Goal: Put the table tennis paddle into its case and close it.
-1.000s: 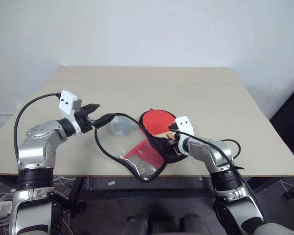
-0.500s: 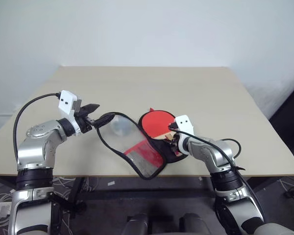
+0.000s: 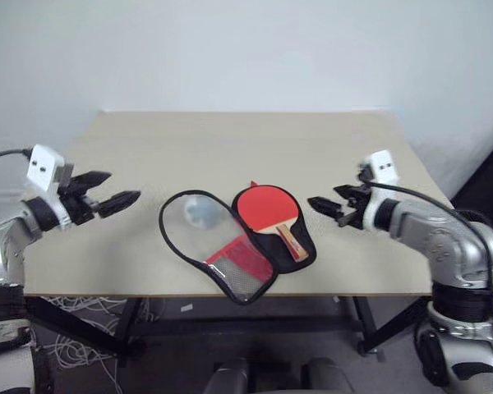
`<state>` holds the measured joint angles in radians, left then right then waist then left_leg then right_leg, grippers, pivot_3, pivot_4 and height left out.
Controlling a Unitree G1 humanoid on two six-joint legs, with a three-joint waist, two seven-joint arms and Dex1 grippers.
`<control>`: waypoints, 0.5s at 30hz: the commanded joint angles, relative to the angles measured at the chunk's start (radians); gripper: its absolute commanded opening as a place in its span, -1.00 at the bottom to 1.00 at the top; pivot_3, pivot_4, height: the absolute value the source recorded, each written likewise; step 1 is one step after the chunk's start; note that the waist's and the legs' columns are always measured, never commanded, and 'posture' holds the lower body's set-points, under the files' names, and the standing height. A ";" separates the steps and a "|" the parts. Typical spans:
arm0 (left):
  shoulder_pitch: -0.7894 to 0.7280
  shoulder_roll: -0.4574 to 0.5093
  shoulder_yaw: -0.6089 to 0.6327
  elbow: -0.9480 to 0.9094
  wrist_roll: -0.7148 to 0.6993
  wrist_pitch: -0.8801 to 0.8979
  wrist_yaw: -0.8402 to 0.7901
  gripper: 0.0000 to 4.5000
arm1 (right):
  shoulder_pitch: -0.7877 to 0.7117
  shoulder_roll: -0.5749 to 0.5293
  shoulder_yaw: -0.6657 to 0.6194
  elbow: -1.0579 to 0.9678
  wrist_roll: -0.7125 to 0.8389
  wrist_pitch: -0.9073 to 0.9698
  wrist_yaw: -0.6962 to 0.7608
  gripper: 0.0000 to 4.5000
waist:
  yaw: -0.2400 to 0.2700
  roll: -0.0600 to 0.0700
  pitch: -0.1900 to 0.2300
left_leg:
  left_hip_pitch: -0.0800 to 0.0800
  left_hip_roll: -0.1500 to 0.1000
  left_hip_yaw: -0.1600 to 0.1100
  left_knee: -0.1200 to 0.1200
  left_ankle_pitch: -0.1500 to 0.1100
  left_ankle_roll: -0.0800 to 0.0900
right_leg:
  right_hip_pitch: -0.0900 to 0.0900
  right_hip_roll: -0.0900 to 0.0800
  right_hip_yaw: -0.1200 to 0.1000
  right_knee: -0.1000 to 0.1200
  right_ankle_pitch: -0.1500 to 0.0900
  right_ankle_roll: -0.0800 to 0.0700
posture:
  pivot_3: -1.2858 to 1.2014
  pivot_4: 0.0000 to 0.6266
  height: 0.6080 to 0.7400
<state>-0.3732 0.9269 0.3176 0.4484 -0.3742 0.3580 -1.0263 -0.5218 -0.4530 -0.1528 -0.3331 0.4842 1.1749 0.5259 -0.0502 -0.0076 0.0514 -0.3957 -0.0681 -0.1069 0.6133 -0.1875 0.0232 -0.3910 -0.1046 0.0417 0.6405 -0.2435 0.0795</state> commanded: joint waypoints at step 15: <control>0.202 -0.344 -0.182 -0.420 -0.119 0.185 0.059 -0.81 | -0.009 -0.063 -0.023 -0.022 0.066 -0.075 0.005 1.00 | 0.020 -0.003 -0.001 | -0.003 0.007 0.004 0.001 -0.001 0.001 | 0.000 -0.003 0.001 -0.002 0.003 -0.005 | 0.03 -1.00 0.99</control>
<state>-0.1625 0.5794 0.1461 0.1400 -0.4268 0.4801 -0.9466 -0.5084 -0.5110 -0.1624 -0.3339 0.5386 1.1119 0.5394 -0.0303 -0.0103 0.0509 -0.3983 -0.0606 -0.1019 0.6144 -0.1889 0.0244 -0.3909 -0.1072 0.0434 0.6384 -0.2404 0.0740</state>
